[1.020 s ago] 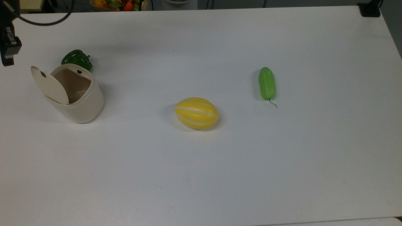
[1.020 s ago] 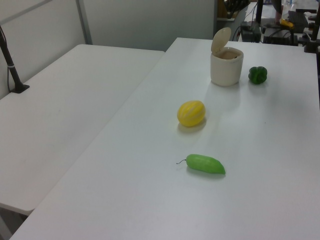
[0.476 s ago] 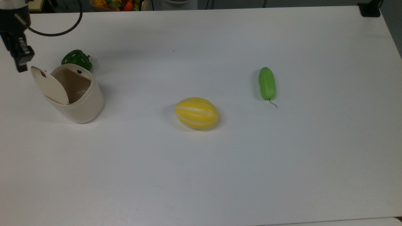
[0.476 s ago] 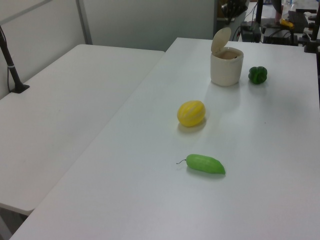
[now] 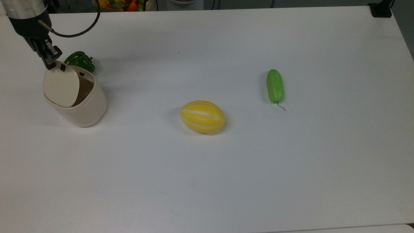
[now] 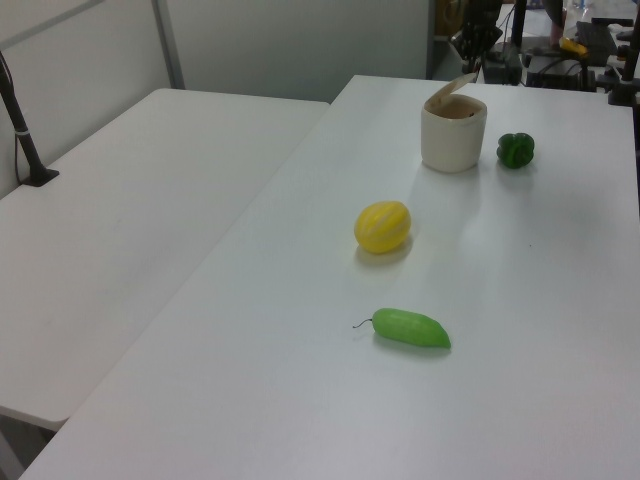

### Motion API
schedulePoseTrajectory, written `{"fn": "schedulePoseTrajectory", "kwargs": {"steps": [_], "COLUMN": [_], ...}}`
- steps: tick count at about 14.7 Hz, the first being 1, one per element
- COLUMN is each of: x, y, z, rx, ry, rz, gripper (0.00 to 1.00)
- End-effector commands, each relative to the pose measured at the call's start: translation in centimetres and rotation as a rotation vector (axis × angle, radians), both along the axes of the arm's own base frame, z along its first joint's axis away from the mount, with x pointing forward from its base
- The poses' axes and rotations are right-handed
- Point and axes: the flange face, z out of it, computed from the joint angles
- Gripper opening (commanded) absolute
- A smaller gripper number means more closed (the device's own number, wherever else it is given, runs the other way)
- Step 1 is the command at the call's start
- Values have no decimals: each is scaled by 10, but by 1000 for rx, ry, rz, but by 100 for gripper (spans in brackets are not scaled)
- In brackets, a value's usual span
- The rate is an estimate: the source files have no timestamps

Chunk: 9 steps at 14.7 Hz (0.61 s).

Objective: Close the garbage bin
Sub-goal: 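Push the raised lid down onto the bin opening with the gripper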

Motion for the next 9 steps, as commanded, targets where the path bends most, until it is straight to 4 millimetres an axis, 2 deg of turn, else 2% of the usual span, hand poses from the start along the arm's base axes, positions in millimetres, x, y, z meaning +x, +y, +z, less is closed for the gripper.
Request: {"fn": "schedulePoseTrajectory", "kwargs": {"steps": [1,9], "x": [-1,3], "y": [22,39], "z": [-2,-28], "rx": [20,33], "ry": [61,107], "rz": [76,105], "gripper": [0,0]}}
